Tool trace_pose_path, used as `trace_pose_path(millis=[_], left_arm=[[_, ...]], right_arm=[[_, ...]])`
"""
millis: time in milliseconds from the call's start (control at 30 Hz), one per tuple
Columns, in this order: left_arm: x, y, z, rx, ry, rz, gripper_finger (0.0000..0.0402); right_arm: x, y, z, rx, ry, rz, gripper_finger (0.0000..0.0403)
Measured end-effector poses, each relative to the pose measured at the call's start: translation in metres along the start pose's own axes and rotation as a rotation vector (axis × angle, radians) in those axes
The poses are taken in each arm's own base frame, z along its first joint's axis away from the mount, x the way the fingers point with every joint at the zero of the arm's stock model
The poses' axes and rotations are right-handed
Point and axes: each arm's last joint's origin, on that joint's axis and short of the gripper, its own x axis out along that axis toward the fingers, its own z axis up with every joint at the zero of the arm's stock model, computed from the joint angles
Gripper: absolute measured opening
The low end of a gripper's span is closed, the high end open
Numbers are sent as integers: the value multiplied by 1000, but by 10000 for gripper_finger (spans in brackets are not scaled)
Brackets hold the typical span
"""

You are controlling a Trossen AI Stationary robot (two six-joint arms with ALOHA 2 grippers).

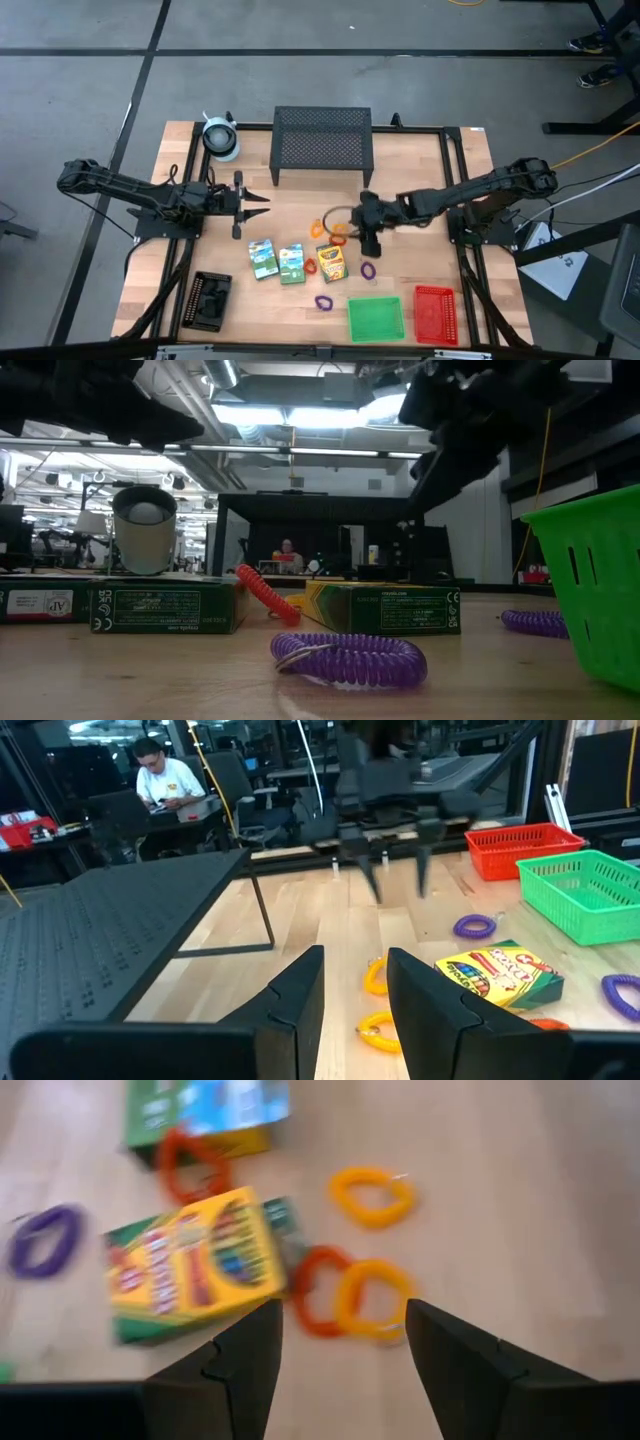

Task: Pick & Place Office Desk Supplies
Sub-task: Put the purple spring keychain into the red bin

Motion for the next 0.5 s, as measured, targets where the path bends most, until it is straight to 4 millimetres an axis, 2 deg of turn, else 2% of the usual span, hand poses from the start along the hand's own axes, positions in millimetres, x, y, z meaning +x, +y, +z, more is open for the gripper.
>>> trace_pose_path(millis=[333,500], left_arm=[[0,0,1,14,-5,1,104],[0,0,1,10,-5,1,104]], right_arm=[[-6,37,-23,140,99,-74,215],[1,57,-36,190,128,-101,215]])
